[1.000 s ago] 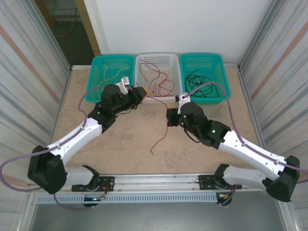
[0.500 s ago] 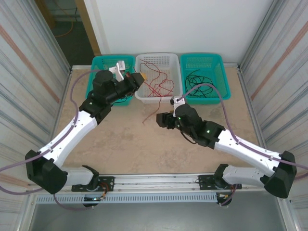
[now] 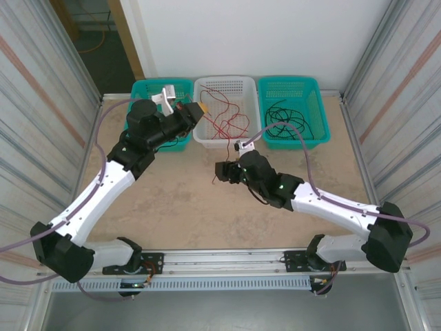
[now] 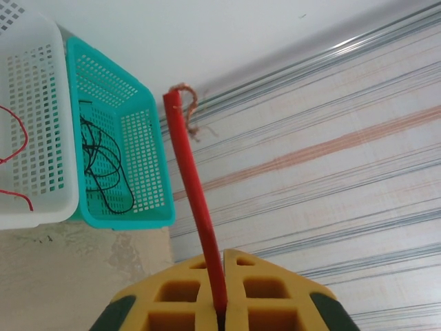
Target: Untangle the cables
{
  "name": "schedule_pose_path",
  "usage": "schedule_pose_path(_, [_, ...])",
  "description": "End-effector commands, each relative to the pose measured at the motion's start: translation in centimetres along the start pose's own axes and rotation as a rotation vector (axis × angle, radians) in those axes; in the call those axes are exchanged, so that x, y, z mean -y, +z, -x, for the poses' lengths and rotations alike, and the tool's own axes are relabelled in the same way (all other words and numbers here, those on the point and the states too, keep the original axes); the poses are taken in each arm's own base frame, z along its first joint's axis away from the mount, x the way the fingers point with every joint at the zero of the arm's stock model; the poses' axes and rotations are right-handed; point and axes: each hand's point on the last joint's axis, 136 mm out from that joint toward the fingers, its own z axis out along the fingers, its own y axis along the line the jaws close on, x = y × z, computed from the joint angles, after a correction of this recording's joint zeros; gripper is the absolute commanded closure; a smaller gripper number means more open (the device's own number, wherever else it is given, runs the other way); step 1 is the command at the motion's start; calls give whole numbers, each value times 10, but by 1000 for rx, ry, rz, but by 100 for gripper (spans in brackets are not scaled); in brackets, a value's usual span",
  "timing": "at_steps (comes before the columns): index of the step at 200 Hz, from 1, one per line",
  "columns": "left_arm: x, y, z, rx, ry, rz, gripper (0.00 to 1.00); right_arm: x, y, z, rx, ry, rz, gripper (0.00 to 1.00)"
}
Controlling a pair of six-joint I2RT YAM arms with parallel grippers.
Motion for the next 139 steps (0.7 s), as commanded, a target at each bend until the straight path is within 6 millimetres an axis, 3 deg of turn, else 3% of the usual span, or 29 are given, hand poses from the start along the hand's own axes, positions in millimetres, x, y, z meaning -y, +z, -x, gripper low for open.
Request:
schedule_pose_path(1, [34, -23, 15, 59, 31, -60, 100, 4, 11, 13, 63, 27, -19, 29])
schedule_pose_path(29, [40, -30, 18, 58, 51, -54, 100, 5, 25, 12, 51, 2, -41, 39])
schedule_pose_path(56, [39, -37, 21, 65, 54, -47, 100, 11, 37, 9, 35, -19, -74, 75])
schedule_pose_path(95, [28, -50, 34, 108, 110, 40, 100, 29, 34, 1, 2, -29, -143, 100])
schedule_pose_path(139, [19, -60, 51, 155, 271, 179, 100, 48, 13, -23, -60, -80, -179, 100])
